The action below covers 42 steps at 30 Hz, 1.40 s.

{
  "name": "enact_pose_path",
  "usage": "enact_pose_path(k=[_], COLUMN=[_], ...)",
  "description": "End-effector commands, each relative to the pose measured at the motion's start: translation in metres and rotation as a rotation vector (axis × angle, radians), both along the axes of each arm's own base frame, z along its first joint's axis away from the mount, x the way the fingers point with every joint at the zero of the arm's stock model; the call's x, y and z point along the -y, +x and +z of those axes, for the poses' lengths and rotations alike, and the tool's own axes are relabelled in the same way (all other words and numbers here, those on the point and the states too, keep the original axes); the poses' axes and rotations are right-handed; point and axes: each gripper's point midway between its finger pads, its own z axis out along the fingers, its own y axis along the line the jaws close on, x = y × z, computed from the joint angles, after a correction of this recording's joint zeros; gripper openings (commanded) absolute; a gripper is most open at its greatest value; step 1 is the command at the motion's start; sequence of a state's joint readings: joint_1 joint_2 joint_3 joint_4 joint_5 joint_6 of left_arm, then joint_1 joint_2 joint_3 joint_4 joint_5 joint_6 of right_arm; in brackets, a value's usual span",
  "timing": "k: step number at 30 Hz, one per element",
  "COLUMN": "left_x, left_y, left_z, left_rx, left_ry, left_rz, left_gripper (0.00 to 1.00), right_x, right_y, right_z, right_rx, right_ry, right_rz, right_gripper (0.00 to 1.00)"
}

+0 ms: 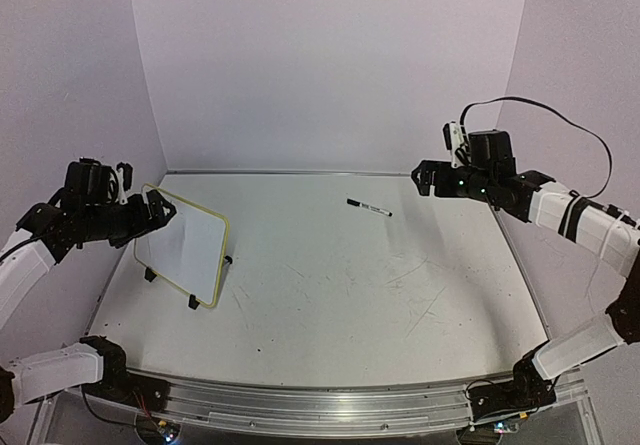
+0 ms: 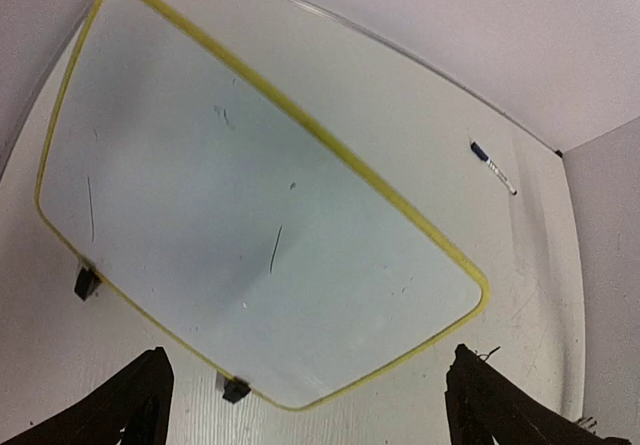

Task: Write a sentence on the whiteboard
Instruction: Move the whiteboard stand to the center of the board.

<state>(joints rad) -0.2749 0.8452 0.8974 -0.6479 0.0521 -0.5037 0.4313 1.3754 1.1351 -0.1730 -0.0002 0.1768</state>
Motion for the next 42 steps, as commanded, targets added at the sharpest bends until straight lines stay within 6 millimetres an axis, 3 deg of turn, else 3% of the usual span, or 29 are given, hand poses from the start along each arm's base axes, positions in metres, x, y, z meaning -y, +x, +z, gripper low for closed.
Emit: enact_pose_path(k=[1,7,8,10,13,17,20,25,32,34,35,40,42], left_x=[0.007,-0.001,-0.006,-0.008,-0.012,-0.005,-0.003,0.005,0.027,0.044,0.062,0.103,0.130], left_y=[-0.042,-0.065,-0.069,-0.068,-0.063,-0.045,-0.044,-0.037,-0.023,-0.021,-0.016,-0.008,-0.004], left_z=[-0.036,-0.105,-0.130,-0.153,-0.178,-0.192,-0.217,-0.229,-0.226,-0.225,-0.220,-0.221,-0.220], left_rx=[-0.267,-0.479,-0.555,-0.621,-0.635,-0.564,-0.567,-0.554,-0.491,-0.480,-0.450,-0.431,-0.417], left_ry=[-0.140,-0.210,-0.184,-0.152,-0.100,-0.142,-0.134,-0.036,-0.036,-0.024,-0.016,0.028,0.005], left_rz=[0.033,0.194,0.242,0.281,0.344,0.348,0.362,0.336,0.273,0.227,0.186,0.095,0.034], left_gripper=[0.94,0.73,0.72,0.66,0.59,0.59,0.60,0.64,0.66,0.66,0.66,0.66,0.66], right_x=[-0.015,-0.020,-0.021,-0.022,-0.023,-0.022,-0.021,-0.021,-0.021,-0.021,-0.022,-0.023,-0.025], right_y=[0.001,-0.006,-0.006,-0.008,-0.010,-0.014,-0.017,-0.017,-0.016,-0.016,-0.016,-0.016,-0.015], right_z=[0.015,0.011,0.012,0.013,0.014,0.012,0.010,0.005,0.000,-0.001,-0.001,-0.006,-0.012], right_rx=[0.045,0.043,0.042,0.042,0.046,0.045,0.045,0.040,0.034,0.032,0.032,0.021,0.005], right_ry=[0.061,0.096,0.101,0.105,0.109,0.108,0.108,0.106,0.109,0.109,0.111,0.113,0.111], right_rz=[0.055,0.079,0.084,0.093,0.102,0.105,0.106,0.108,0.104,0.104,0.103,0.106,0.107], right_gripper=[0.98,0.98,0.98,0.98,0.98,0.98,0.98,0.98,0.98,0.98,0.98,0.98,0.98])
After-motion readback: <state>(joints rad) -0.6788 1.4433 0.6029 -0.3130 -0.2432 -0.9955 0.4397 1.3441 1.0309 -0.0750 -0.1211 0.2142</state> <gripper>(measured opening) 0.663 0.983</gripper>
